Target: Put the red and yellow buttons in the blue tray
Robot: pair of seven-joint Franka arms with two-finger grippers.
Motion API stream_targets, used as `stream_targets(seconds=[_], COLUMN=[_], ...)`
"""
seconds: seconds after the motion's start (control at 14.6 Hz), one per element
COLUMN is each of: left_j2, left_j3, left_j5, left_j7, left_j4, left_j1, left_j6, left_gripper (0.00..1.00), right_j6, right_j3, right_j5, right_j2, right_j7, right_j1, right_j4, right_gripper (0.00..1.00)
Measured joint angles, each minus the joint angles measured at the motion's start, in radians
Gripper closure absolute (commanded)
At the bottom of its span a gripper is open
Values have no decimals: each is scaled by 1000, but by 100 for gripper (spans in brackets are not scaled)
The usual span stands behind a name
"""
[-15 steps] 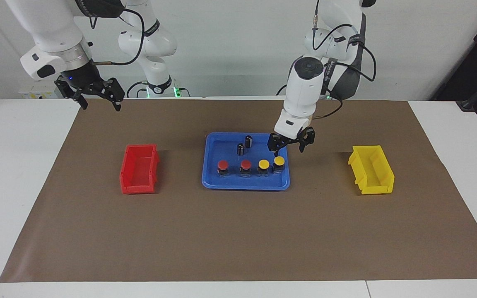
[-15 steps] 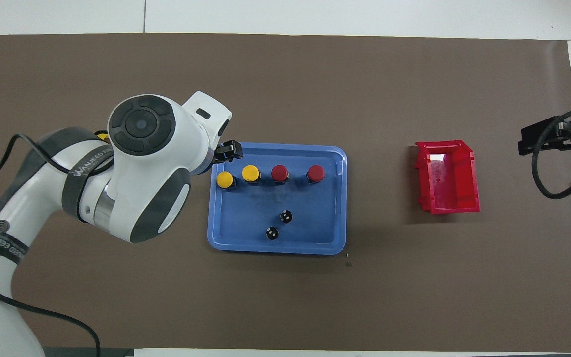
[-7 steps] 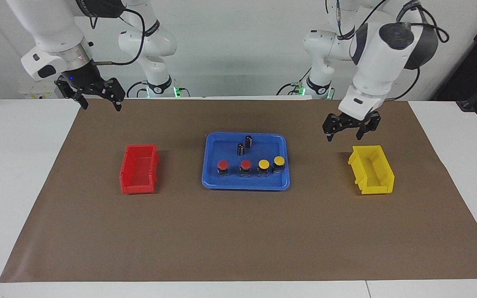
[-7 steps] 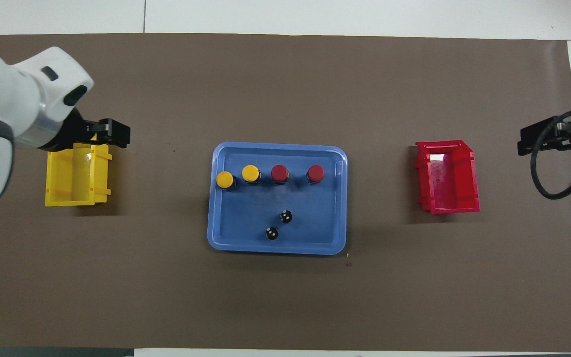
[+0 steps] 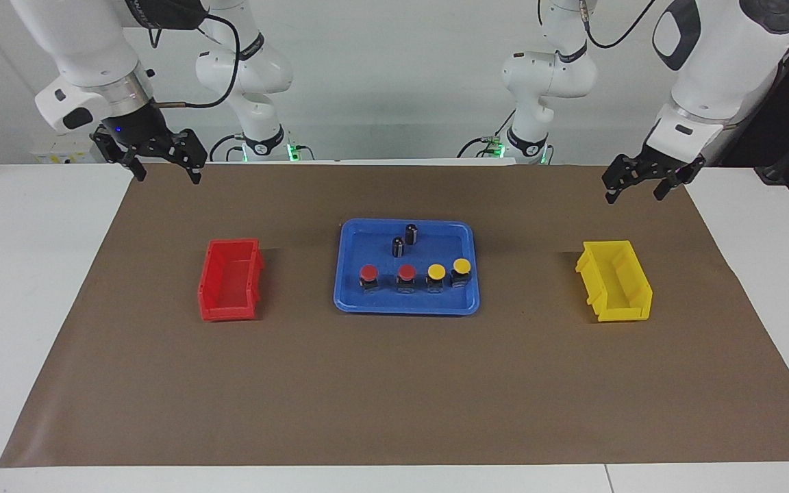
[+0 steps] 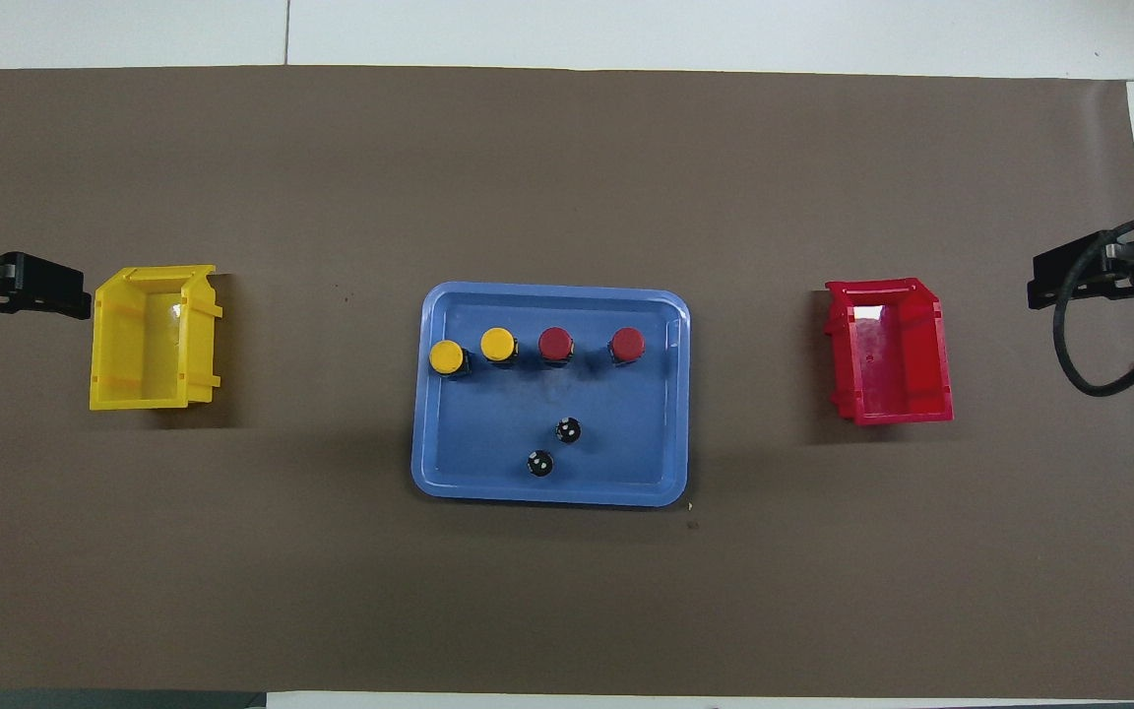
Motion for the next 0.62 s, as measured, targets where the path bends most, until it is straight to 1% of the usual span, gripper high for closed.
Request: stream_targets(seconds=[0.34, 0.41, 0.62], left_j2=[0, 0, 0], left_j3=[-14, -36, -144], left_j5=[0, 0, 0], left_j7=[28, 29, 35], left_j4=[18, 19, 19], left_j1=[54, 79, 190], left_j6=[-23, -31, -35], left_gripper=[0, 0, 0], right_j6=[0, 0, 0], right_j3=[0, 0, 0], right_j5=[0, 0, 0], right_j2=[0, 0, 0], right_j7=[0, 0, 0], right_j1=[0, 0, 0], right_j4=[-1, -1, -1], right_gripper=[0, 0, 0])
